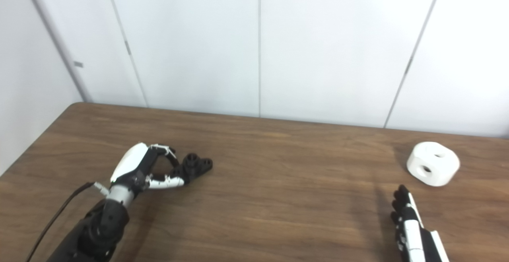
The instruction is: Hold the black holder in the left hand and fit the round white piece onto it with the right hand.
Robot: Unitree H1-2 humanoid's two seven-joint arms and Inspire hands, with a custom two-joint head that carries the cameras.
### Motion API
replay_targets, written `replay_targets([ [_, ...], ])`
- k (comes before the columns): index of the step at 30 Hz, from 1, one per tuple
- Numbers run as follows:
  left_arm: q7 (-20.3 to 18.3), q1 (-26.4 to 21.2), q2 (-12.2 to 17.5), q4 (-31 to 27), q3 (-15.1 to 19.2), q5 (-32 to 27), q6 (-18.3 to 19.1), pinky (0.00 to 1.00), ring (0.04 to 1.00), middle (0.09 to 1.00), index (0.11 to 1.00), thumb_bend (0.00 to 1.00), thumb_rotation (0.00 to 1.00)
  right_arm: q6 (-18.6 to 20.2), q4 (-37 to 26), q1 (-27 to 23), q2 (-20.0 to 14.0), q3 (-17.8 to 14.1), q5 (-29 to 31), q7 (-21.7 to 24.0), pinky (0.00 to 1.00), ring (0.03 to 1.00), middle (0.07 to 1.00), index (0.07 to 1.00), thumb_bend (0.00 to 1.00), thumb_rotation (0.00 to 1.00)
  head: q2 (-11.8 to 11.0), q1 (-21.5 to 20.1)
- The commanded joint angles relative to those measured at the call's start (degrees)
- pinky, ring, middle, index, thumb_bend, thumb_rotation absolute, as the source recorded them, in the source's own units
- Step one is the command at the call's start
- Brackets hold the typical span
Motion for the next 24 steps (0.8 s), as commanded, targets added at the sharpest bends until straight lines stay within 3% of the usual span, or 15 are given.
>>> replay_targets([
  [1,-3.7,1.5,-0.3,-1.6,-1.8,-0.1,0.2,0.84,0.906,0.796,0.485,0.52,0.05,-0.3,-0.1,-1.1,0.7,0.7,-0.2,0.1,1.00,1.000,0.989,1.000,0.55,1.00,0.3,-0.6],
  [8,-5.9,4.7,-2.4,-7.5,-5.3,1.3,0.4,0.85,0.915,0.800,0.485,0.52,0.05,0.1,-0.6,-1.4,1.3,1.6,-2.0,-0.5,0.99,0.996,0.983,1.000,0.63,1.00,1.6,-3.3],
  [16,-6.7,8.1,-4.2,-10.1,-8.6,3.8,-1.5,0.86,0.908,0.796,0.485,0.52,0.05,2.8,-3.2,-1.5,1.7,2.4,-3.3,-1.5,0.97,0.989,0.983,1.000,0.63,1.00,4.0,-5.5],
  [24,-6.0,10.3,-5.1,-11.6,-11.0,9.1,-4.4,0.98,0.904,0.795,0.484,0.52,0.05,6.8,-6.2,-1.7,2.0,2.3,-3.8,-2.0,0.95,0.985,0.978,1.000,0.66,1.00,6.2,-6.7],
])
